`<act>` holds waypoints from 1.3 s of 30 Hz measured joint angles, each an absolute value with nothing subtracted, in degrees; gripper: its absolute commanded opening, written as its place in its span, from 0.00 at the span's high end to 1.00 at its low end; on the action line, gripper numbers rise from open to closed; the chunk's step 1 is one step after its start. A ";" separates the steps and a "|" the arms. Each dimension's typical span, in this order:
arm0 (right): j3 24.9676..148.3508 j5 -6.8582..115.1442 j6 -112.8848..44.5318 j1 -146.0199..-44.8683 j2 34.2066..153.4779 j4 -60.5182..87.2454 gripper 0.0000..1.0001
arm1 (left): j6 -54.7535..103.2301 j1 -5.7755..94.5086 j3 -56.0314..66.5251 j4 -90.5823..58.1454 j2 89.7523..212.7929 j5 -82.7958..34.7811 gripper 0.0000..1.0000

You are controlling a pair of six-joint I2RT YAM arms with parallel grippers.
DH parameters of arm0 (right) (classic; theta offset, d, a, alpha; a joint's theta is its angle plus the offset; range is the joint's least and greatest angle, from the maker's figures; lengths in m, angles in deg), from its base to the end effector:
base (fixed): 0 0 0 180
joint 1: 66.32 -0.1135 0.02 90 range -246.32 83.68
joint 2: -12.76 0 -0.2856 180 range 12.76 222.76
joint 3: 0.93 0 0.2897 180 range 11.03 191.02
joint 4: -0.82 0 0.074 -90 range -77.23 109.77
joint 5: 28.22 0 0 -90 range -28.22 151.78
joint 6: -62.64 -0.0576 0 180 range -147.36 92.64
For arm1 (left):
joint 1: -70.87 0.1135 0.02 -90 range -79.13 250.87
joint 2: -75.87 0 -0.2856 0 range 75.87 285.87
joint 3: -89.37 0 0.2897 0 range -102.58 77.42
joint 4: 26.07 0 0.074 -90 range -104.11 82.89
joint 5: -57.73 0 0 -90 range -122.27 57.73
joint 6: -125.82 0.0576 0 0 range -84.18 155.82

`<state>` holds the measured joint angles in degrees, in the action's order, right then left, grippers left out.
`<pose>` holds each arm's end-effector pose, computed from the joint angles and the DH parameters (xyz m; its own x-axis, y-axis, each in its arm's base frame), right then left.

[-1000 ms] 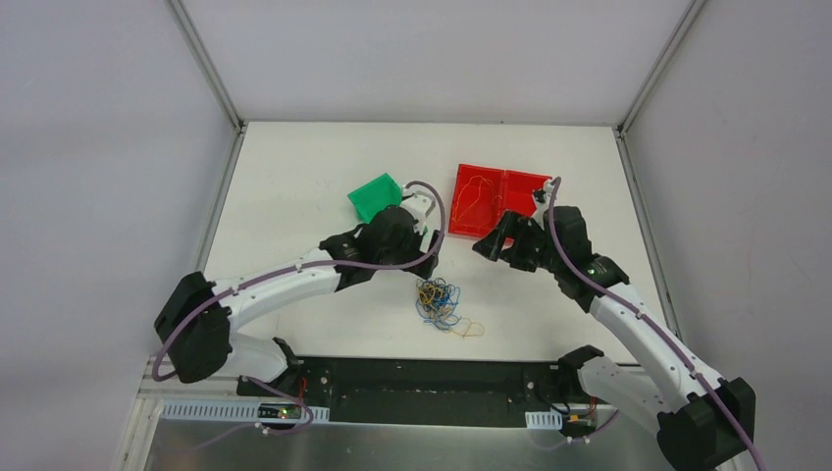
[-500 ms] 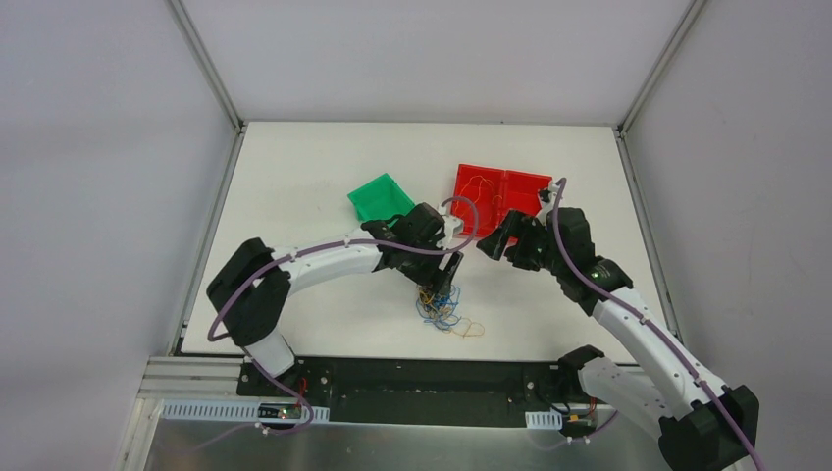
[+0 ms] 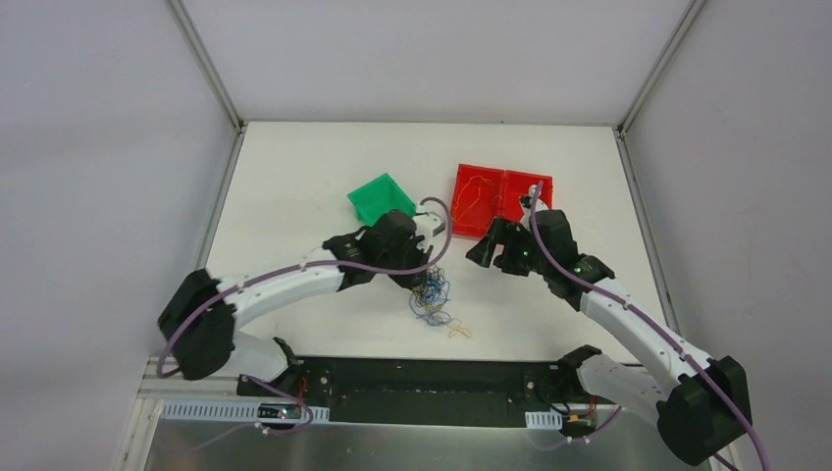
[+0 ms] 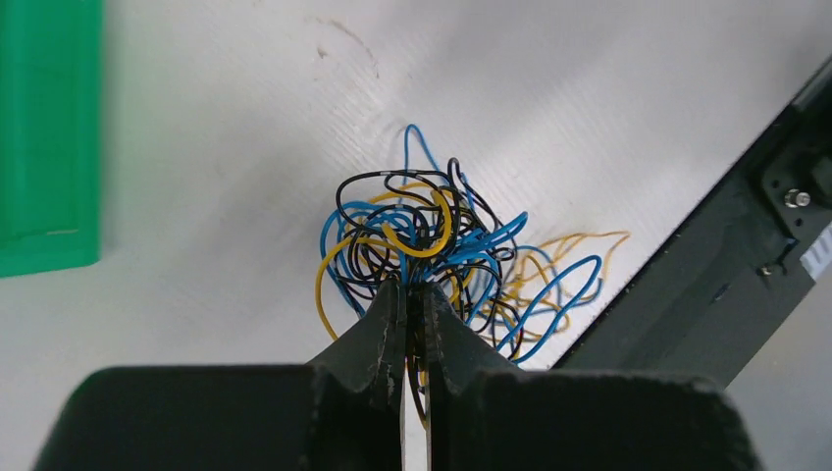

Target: Untangle the cables

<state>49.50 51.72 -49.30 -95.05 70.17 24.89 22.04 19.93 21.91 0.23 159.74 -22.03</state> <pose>0.2282 0.1365 0.2515 -0.6454 0.0658 -0.7610 -0.3917 0.8268 0.4037 0.2211 -0.2886 0.2270 -0.6167 0.3880 -0.6849 0.7203 0.6292 -0.2921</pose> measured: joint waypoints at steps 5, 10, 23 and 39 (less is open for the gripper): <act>47.54 49.21 -48.84 -96.10 68.35 21.76 0.20 | 24.22 19.93 34.11 -12.09 140.75 -23.80 1.00; 46.73 45.95 -47.79 -98.24 67.57 17.33 0.17 | 26.08 19.93 42.13 -21.19 129.47 -23.73 1.00; 44.89 49.80 -44.18 -104.69 63.04 13.87 0.18 | 24.83 19.93 52.82 -33.32 113.03 -37.48 1.00; 35.80 68.66 -39.83 -109.39 58.45 6.22 0.18 | 1.54 19.93 37.32 -20.95 110.80 -60.67 1.00</act>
<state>35.80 68.66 -39.83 -109.39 58.45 6.22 1.54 19.93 37.32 -20.95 110.80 -60.67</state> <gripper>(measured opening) 0.828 0.041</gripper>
